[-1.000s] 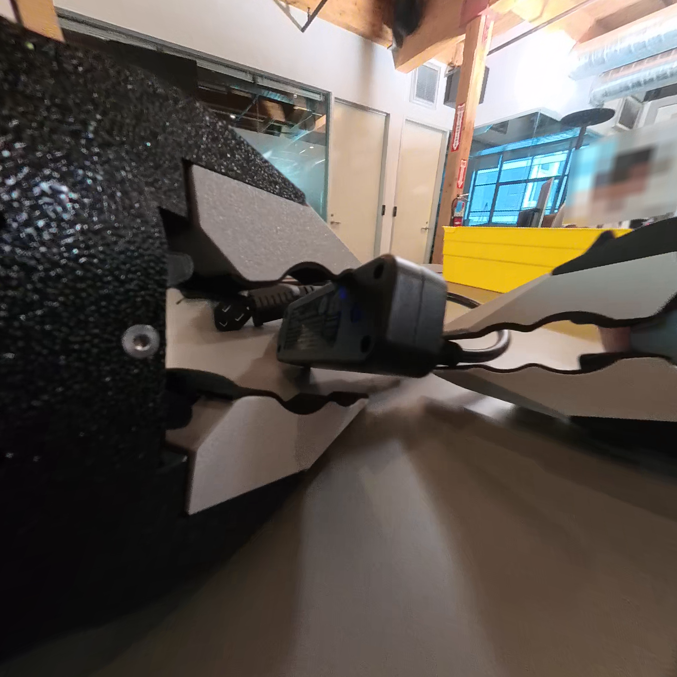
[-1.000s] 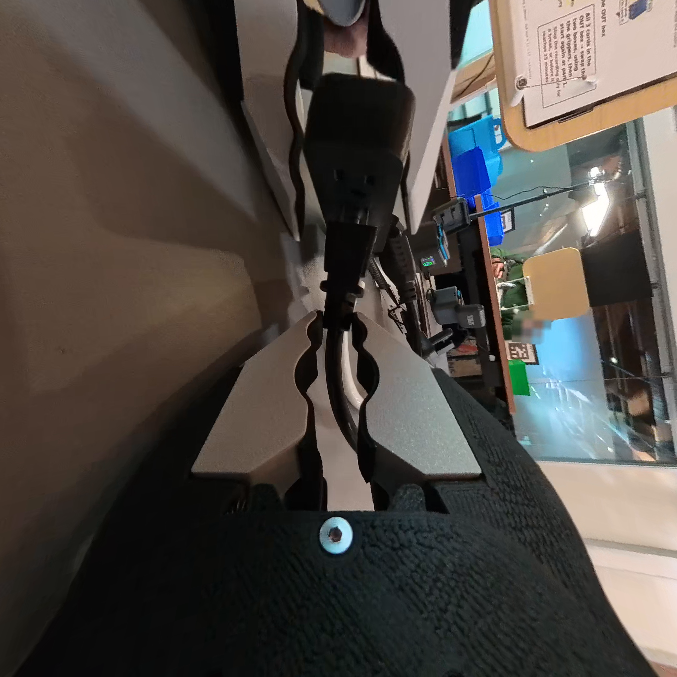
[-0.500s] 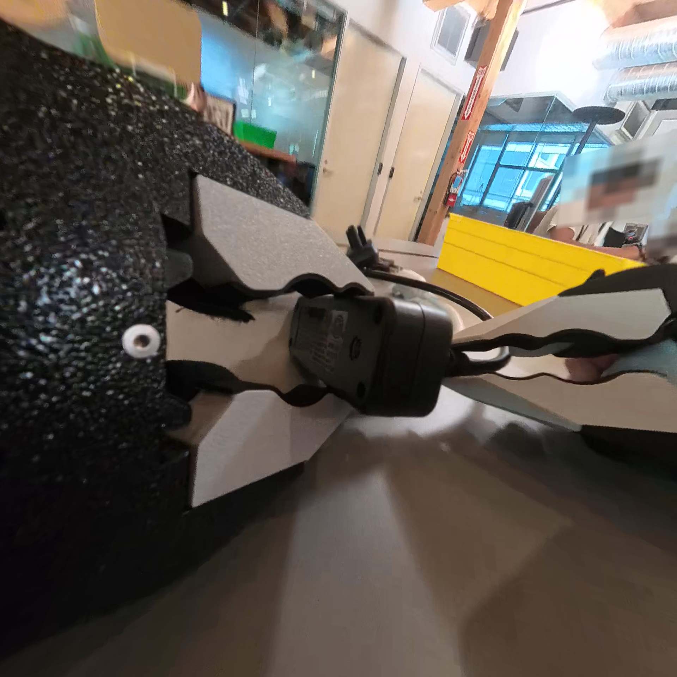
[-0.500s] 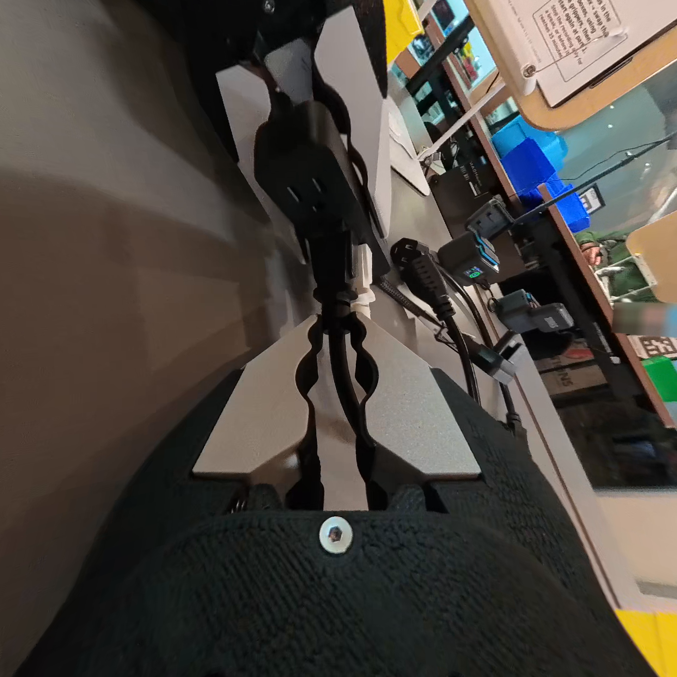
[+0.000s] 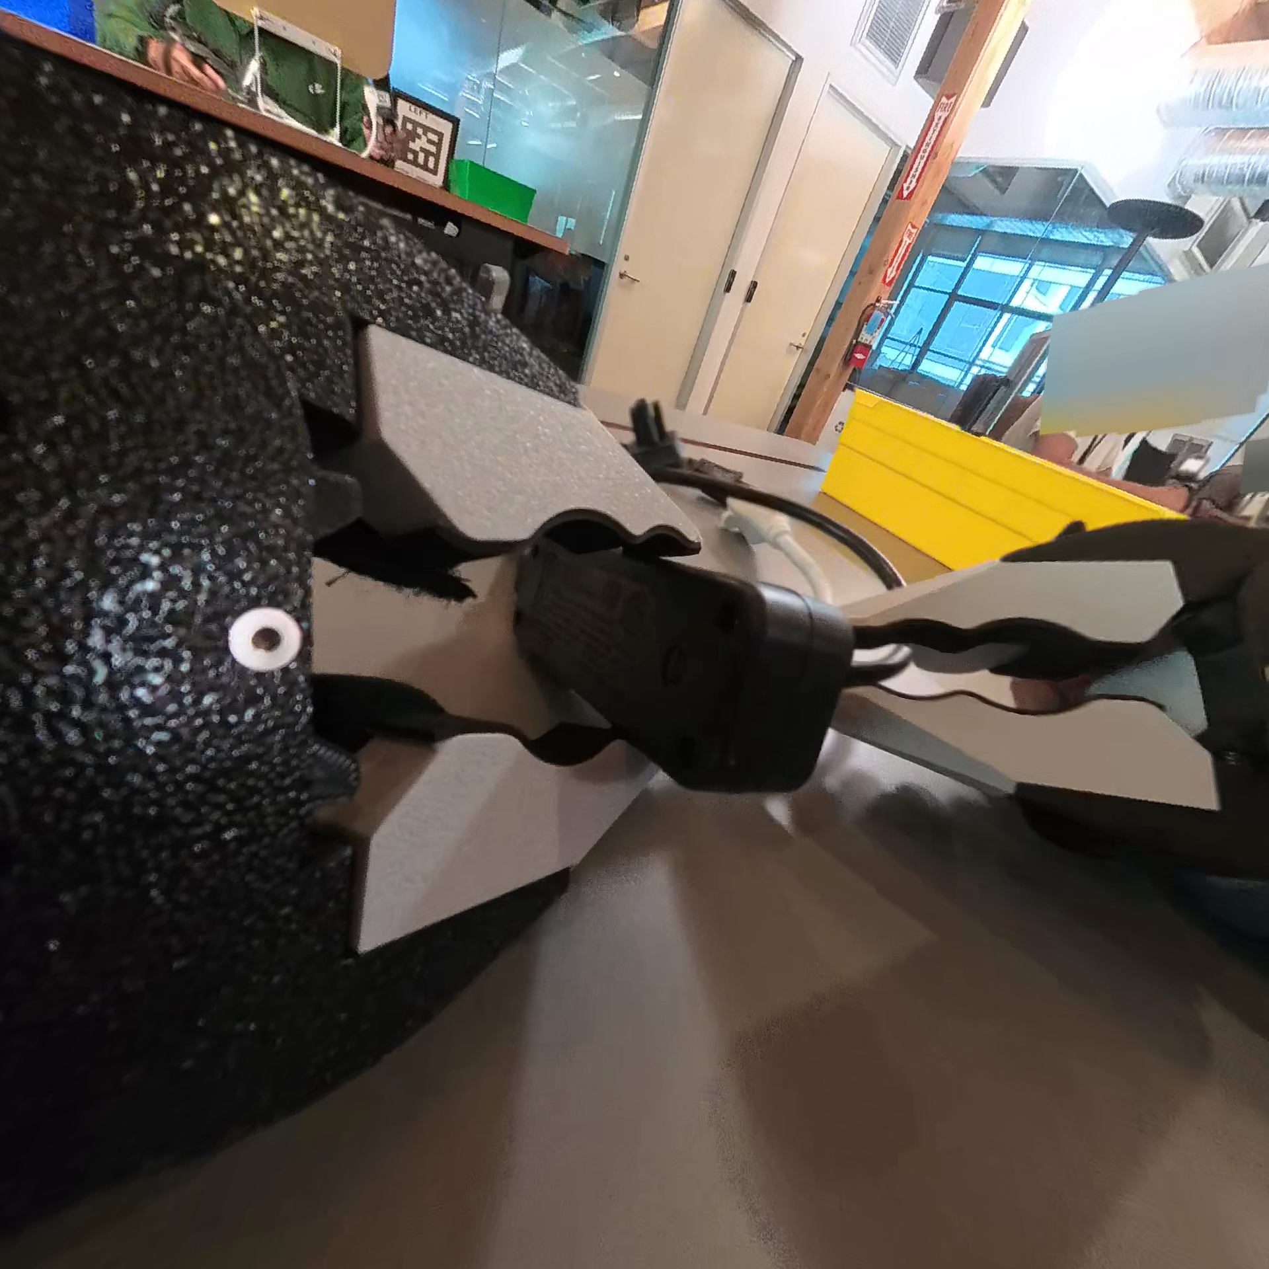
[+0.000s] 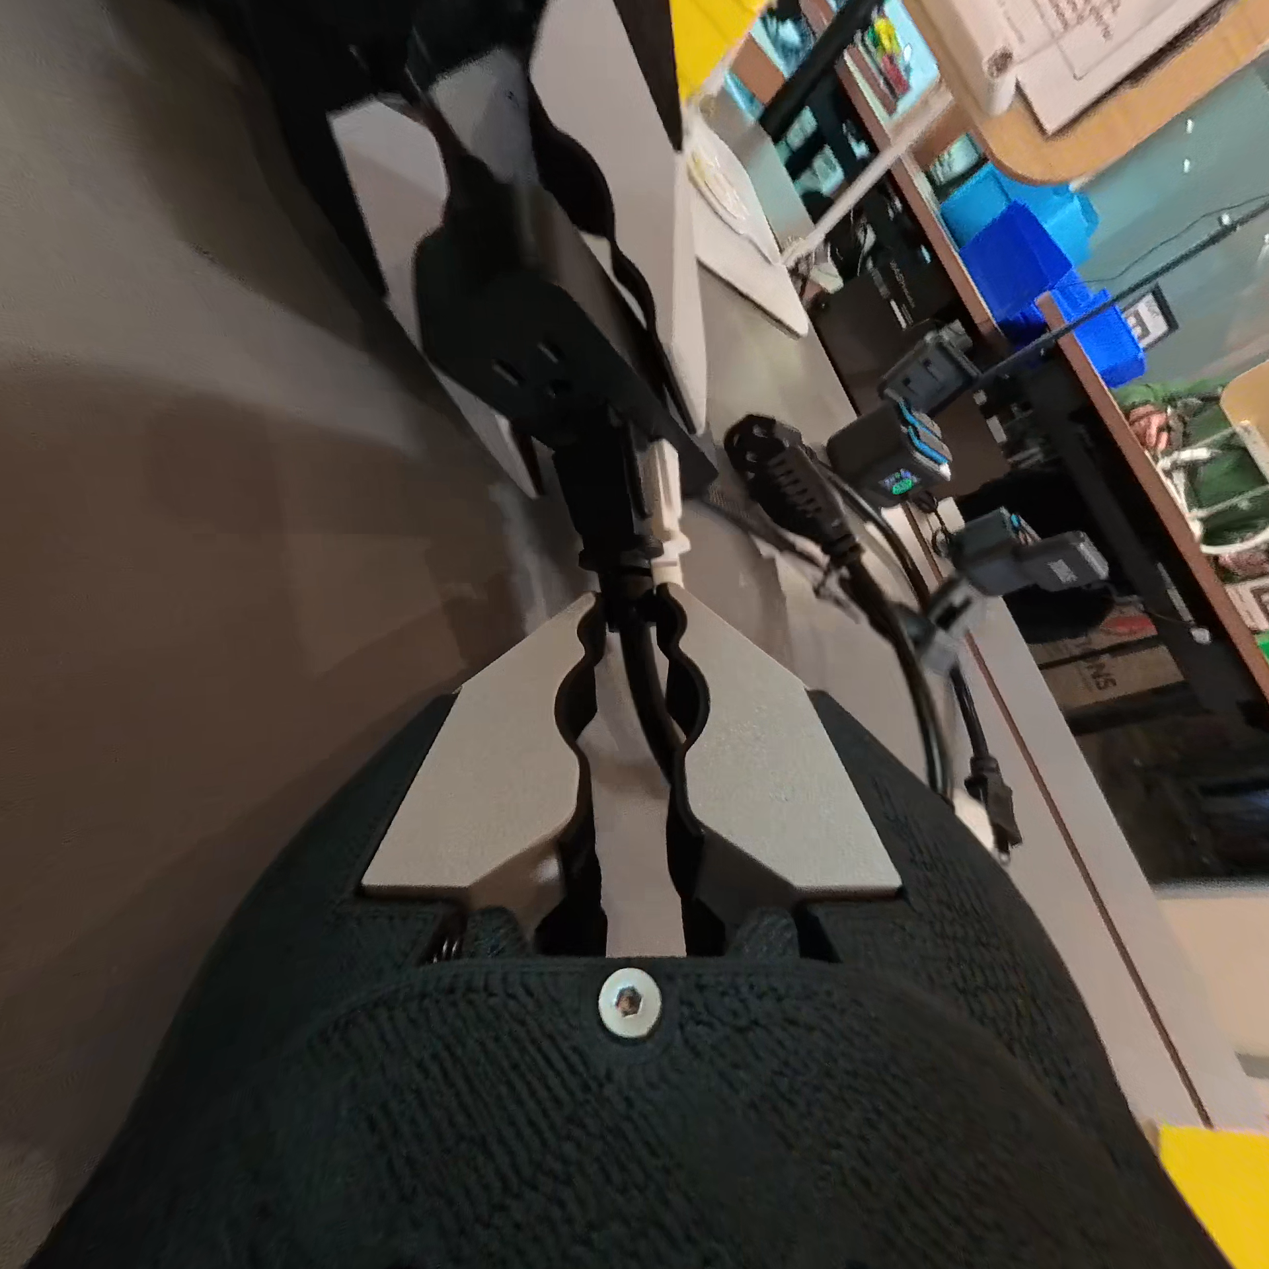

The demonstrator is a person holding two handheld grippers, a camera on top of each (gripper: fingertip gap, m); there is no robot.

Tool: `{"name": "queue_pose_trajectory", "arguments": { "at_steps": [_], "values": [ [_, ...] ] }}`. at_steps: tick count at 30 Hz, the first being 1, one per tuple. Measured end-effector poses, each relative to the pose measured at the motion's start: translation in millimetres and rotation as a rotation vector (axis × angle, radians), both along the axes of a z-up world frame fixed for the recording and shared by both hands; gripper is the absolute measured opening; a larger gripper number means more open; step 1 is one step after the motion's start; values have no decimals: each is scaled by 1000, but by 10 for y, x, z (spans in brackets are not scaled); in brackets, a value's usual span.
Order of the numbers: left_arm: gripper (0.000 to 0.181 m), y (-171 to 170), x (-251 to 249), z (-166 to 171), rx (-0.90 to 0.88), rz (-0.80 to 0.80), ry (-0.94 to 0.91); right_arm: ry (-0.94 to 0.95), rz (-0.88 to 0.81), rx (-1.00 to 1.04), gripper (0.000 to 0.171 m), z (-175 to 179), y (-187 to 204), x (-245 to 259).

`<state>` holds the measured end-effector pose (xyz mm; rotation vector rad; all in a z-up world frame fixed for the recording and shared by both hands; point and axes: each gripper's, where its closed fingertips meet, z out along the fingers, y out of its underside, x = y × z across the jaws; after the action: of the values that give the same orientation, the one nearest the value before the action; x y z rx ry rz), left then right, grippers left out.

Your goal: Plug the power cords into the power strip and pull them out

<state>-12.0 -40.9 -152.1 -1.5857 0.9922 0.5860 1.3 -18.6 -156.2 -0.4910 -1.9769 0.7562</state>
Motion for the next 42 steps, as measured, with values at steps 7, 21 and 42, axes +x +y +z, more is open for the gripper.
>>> {"name": "queue_pose_trajectory", "arguments": {
  "at_steps": [7,21,42],
  "values": [
    [47,18,49,-7,-13,-35,-10,6,-44,88,11,-77,17,-61],
    [54,8,-150,-17,51,96,272,209,-80,455,14,-70,122,-104],
    [42,-5,-243,295,74,64,-147,197,44,-56,44,268,-119,-77]
  ]
}}
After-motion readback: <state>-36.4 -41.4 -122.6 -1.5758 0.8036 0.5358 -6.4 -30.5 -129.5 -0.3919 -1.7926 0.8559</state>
